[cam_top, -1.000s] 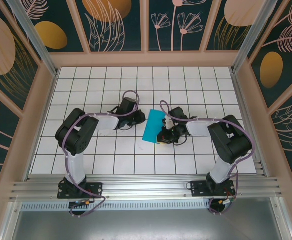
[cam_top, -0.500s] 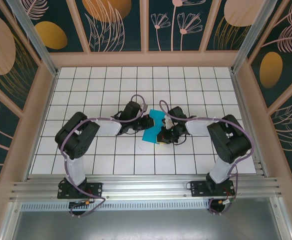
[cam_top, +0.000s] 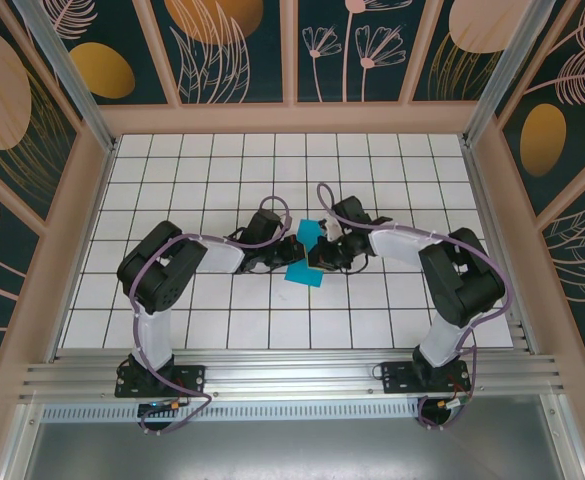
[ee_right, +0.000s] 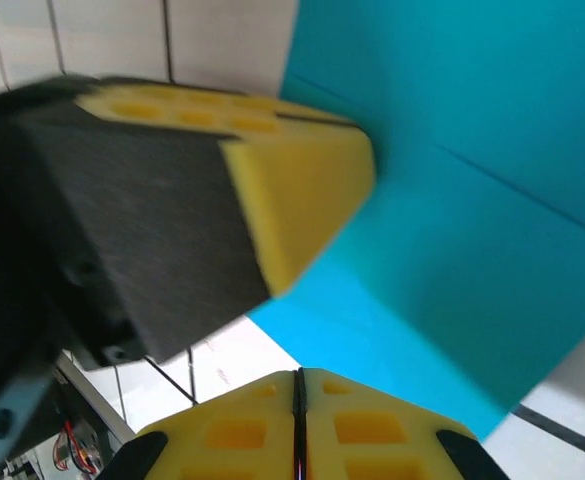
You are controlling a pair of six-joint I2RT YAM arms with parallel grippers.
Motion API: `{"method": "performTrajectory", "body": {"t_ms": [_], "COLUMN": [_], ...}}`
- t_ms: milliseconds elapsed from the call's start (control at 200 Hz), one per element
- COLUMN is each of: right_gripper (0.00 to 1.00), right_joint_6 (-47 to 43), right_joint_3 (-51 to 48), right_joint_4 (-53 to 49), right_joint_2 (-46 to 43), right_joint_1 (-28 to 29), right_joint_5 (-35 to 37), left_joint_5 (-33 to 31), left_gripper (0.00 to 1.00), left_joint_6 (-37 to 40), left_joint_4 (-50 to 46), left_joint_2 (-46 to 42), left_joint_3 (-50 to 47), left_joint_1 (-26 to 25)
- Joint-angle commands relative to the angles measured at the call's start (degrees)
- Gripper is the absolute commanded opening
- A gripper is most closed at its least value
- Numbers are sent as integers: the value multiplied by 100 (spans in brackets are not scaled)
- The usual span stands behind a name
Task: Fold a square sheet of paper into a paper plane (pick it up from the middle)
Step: Fold the triangle a second time at the center of the table.
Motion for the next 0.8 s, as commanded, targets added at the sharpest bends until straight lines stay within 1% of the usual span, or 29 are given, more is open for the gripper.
{"method": "performTrajectory", "body": {"t_ms": [0, 205, 310, 395, 505, 596, 671, 791], "right_gripper": [10, 10, 10, 10, 10, 10, 11, 11], "right_joint_6": [-76, -24, -61, -117, -144, -192, -274, -324], "right_joint_3": [258, 221, 108, 84, 44, -5, -137, -396], "right_joint_4": [-100, 81, 26, -191, -373, -447, -396, -467], "right_joint_2": [253, 709, 812, 907, 788, 623, 475, 335], "right_joint_1": [26, 25, 26, 26, 26, 26, 26, 26], "right_joint_5": [-54, -136, 0, 261, 439, 301, -42, -12], "left_joint_5": [-157, -175, -187, -189, -230, -301, -428, -516], "left_gripper": [4, 4, 4, 4, 4, 3, 2, 0], "left_joint_6": [-31, -14, -16, -24, -19, -41, -76, -146], "left_joint_4": [-214, -273, -294, -308, -345, -421, -581, -701], "left_joint_2": [264, 229, 221, 221, 196, 219, 260, 363], "left_joint_3": [-16, -10, -28, -24, -27, -16, 26, 60], "left_joint_1": [12, 12, 8, 12, 12, 16, 12, 13]}}
